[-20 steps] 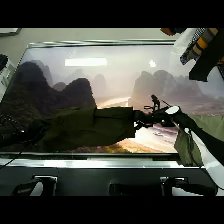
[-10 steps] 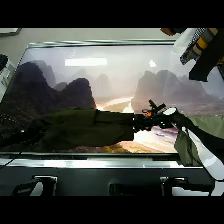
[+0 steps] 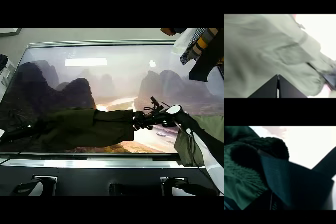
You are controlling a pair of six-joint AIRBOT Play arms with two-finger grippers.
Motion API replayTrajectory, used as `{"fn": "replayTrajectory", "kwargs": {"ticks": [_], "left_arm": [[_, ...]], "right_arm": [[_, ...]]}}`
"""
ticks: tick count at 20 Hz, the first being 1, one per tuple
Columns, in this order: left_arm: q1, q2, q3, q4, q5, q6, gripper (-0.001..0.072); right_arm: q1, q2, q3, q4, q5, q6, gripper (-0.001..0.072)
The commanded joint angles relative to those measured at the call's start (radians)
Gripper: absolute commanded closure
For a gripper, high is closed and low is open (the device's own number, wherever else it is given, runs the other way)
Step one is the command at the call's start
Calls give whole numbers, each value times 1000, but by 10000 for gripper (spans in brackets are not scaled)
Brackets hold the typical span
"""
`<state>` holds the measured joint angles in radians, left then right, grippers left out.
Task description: Fold the clothes and pants, and hang the long-sleeved shirts on hangers.
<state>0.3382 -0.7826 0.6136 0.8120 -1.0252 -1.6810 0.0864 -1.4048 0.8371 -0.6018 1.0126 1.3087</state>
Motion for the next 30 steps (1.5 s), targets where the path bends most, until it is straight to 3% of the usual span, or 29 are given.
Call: {"fn": "replayTrajectory", "kwargs": {"ticks": [1, 8, 13, 17, 25, 30], "left_arm": [[-128, -124, 0, -169, 82, 103, 694], [-535, -438, 26, -352, 370, 104, 694], [-704, -679, 224, -352, 360, 102, 695], [-807, -813, 380, -352, 318, 11, 696], [-967, -1020, 670, -352, 327, -89, 695], [-968, -1057, 727, -350, 302, -108, 696]], "right_arm": [[-1, 90, 1, -93, 58, 112, 682], [-1, 312, 64, -320, 190, 361, 682], [-1, 351, 283, -476, 352, 474, 682], [-1, 351, 462, -606, 438, 584, 682], [-1, 352, 622, -587, 642, 650, 682], [-1, 352, 622, -587, 659, 654, 681]]}}
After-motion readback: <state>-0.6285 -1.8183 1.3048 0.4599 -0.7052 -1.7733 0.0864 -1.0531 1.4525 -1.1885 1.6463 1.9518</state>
